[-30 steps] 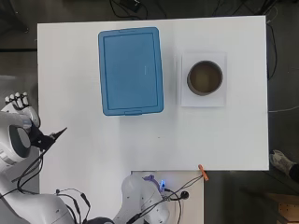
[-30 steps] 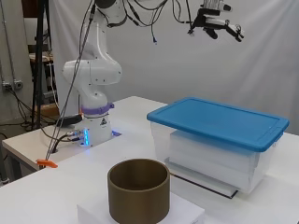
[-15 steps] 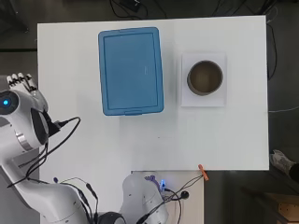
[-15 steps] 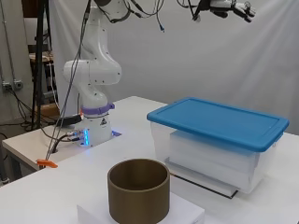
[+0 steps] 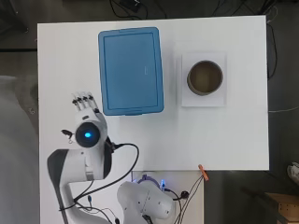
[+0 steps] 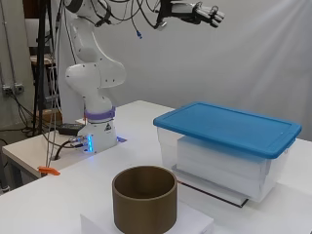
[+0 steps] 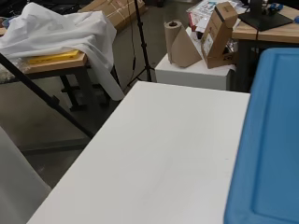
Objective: Teleoperate dual arm-hand system to remove items from a box
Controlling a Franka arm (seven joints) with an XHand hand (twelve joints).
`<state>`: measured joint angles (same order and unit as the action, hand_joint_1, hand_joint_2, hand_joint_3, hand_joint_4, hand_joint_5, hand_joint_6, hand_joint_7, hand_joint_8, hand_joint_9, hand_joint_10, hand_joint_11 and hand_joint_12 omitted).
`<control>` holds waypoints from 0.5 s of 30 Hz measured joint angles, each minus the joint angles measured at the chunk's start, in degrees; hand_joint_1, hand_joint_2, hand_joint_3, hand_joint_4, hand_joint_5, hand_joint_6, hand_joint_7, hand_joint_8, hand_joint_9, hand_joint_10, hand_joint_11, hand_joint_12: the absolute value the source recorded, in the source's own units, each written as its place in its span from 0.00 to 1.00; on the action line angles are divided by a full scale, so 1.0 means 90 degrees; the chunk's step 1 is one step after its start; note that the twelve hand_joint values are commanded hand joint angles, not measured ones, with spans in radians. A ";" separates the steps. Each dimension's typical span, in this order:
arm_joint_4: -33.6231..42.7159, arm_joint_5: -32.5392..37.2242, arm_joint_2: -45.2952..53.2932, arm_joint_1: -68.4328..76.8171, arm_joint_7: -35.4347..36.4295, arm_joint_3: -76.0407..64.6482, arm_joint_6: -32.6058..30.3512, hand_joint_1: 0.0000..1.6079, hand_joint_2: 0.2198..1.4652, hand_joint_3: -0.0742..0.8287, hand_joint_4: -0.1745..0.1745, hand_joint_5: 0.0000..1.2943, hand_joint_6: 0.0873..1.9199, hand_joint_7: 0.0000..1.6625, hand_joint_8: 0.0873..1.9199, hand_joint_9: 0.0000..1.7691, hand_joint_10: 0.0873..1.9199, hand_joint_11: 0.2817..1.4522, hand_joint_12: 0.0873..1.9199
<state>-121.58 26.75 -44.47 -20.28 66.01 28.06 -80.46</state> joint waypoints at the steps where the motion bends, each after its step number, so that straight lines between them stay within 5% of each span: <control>1: -0.0255 -0.0197 -0.0054 0.0125 0.0140 -0.0345 -0.0048 0.14 0.50 0.09 0.48 0.08 0.00 0.10 0.00 0.14 0.00 0.09 0.00; 9: -0.3023 -0.2117 -0.1242 0.1021 0.0575 -0.1900 -0.0719 0.18 0.51 0.08 0.42 0.00 0.00 0.03 0.00 0.11 0.00 0.09 0.00; 15: -0.4298 -0.2401 -0.2197 0.1349 0.0834 -0.2346 -0.1922 0.20 0.51 0.08 0.41 0.00 0.00 0.03 0.00 0.11 0.00 0.09 0.00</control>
<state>-160.26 5.15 -64.24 -8.14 73.52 6.94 -97.75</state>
